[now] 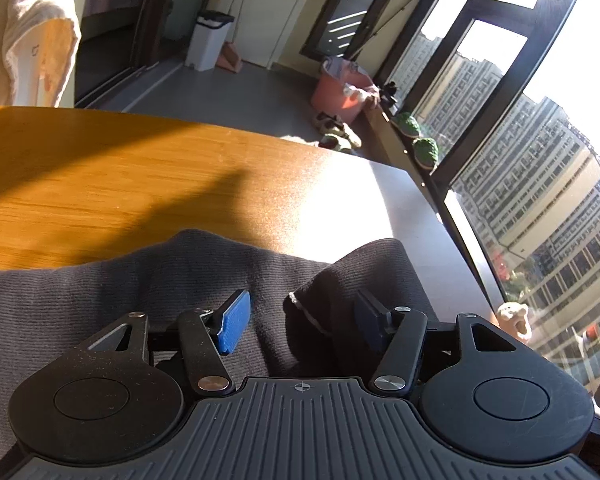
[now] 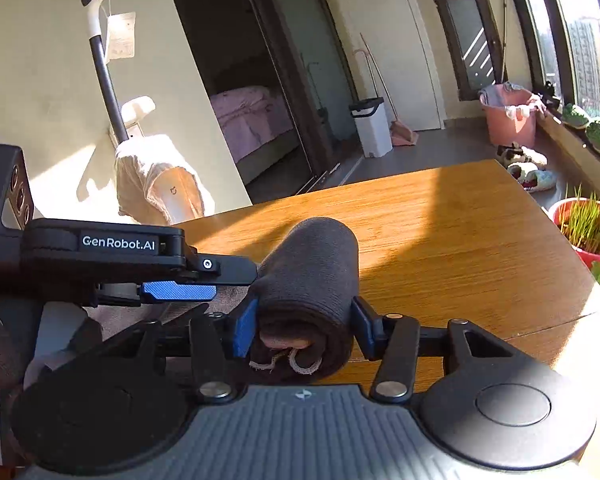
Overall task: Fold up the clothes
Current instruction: 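Keep rolling the grey pants toward the waistband with both grippers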
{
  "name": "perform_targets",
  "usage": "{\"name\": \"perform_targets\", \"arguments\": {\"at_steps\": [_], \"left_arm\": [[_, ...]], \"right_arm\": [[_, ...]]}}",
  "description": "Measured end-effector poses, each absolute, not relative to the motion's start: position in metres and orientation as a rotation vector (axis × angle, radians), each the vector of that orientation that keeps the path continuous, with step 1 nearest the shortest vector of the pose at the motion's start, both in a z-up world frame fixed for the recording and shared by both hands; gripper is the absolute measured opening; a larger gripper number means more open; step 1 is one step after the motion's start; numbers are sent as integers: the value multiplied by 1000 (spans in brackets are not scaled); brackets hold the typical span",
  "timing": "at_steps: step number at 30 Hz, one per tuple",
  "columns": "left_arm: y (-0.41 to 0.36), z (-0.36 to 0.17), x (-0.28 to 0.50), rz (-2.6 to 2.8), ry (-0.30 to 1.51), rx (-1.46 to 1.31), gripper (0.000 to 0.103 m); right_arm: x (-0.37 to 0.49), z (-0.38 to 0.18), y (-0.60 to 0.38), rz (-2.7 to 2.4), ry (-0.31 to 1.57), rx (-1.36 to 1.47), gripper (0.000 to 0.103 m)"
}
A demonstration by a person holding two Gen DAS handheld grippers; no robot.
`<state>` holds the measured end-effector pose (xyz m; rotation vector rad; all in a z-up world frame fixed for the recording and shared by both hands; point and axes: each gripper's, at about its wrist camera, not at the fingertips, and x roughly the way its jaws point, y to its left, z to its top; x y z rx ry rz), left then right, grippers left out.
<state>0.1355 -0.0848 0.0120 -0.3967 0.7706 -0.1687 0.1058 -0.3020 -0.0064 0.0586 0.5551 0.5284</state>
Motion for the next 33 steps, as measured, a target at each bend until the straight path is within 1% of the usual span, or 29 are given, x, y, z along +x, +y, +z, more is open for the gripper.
{"name": "perform_targets", "arguments": {"at_steps": [4,6,8,11,13,14,15,17,19,21,22,24,26,27,29,31,33], "left_arm": [[-77,31,130,-186,714,-427,65],[-80,35,129,-199,702,-417,69],[-87,33,131,-196,716,-381,68],[-89,17,136,-166,756,-355,72],[-83,9,136,-156,764,-367,75],[-80,7,135,-152,763,-369,78],[-77,6,134,-149,761,-373,78],[-73,6,132,-146,758,-380,78],[-70,6,131,-150,758,-394,78],[-68,4,131,-154,759,-410,78],[-67,4,130,-156,759,-415,78],[-66,4,130,-157,759,-421,79],[-67,4,132,-150,761,-417,79],[-67,4,132,-149,759,-418,79],[-67,6,134,-164,756,-436,79],[-69,14,135,-180,742,-444,76],[-71,24,134,-183,706,-434,76]], "right_arm": [[82,-1,-263,531,462,-249,48],[76,-2,-253,535,434,-334,48],[73,-2,-249,549,428,-361,49],[81,3,-266,600,481,-225,55],[88,6,-280,624,523,-108,55],[92,7,-288,634,541,-41,58],[95,8,-296,645,558,25,60],[103,6,-307,664,588,149,68],[111,2,-312,665,612,239,69],[119,-4,-310,645,632,251,69],[122,-8,-308,641,643,249,68],[127,-15,-306,645,662,261,59],[124,-14,-306,641,652,249,41],[122,-11,-308,632,640,230,38],[118,-5,-305,617,617,153,36],[109,0,-293,595,579,36,36],[97,3,-277,582,533,-94,36]]}}
